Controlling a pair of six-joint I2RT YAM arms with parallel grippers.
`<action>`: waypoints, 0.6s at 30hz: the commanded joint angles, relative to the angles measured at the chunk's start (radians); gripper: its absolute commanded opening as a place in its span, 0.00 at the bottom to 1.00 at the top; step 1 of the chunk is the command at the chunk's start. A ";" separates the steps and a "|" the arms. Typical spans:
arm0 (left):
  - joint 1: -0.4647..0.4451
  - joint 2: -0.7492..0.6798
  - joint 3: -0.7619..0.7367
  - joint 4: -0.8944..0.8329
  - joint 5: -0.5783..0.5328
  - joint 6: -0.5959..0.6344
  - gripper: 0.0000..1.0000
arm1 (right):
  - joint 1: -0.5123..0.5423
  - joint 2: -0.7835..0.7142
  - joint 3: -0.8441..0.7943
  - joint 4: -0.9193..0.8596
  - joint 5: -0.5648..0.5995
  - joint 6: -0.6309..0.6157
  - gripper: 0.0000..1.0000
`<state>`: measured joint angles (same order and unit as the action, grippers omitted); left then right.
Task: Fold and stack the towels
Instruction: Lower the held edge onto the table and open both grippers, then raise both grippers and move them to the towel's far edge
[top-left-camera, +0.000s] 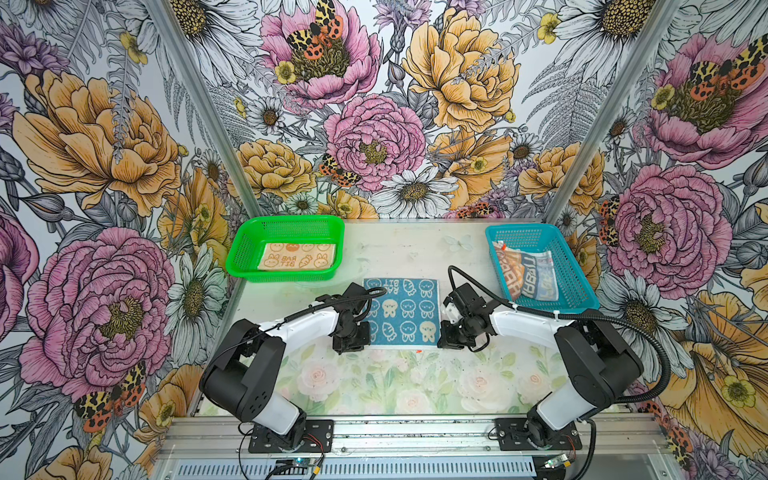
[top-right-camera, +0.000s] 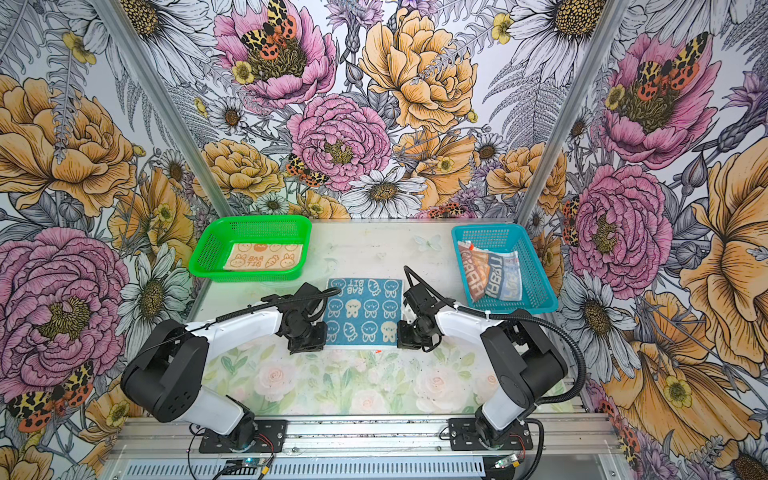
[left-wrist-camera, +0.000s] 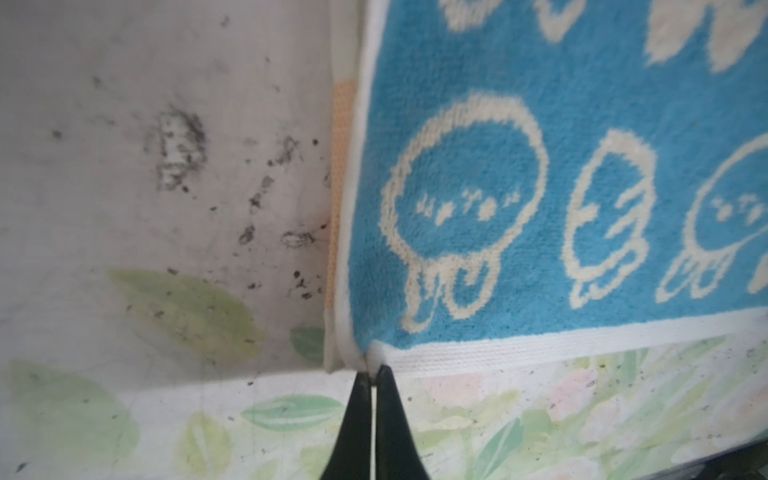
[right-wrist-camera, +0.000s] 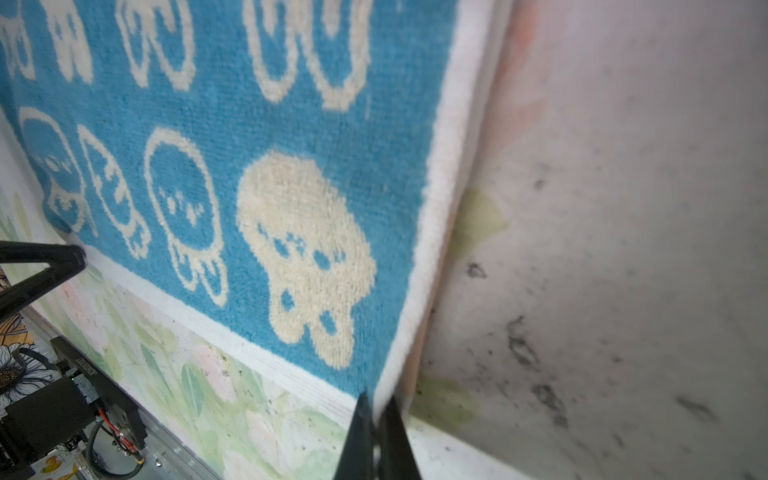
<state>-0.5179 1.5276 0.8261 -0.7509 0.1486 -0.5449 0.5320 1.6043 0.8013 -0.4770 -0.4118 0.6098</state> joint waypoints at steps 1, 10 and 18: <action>0.000 0.015 -0.018 -0.036 -0.086 -0.016 0.00 | -0.001 0.031 -0.011 -0.053 0.101 -0.002 0.00; 0.003 0.009 0.029 -0.053 -0.098 -0.011 0.41 | 0.021 0.010 0.008 -0.051 0.102 0.011 0.36; 0.016 -0.090 0.279 -0.170 -0.158 0.030 0.99 | 0.021 -0.164 0.080 -0.121 0.088 0.027 0.99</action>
<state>-0.5186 1.5089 1.0088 -0.8925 0.0372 -0.5392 0.5556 1.5166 0.8246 -0.5346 -0.3595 0.6357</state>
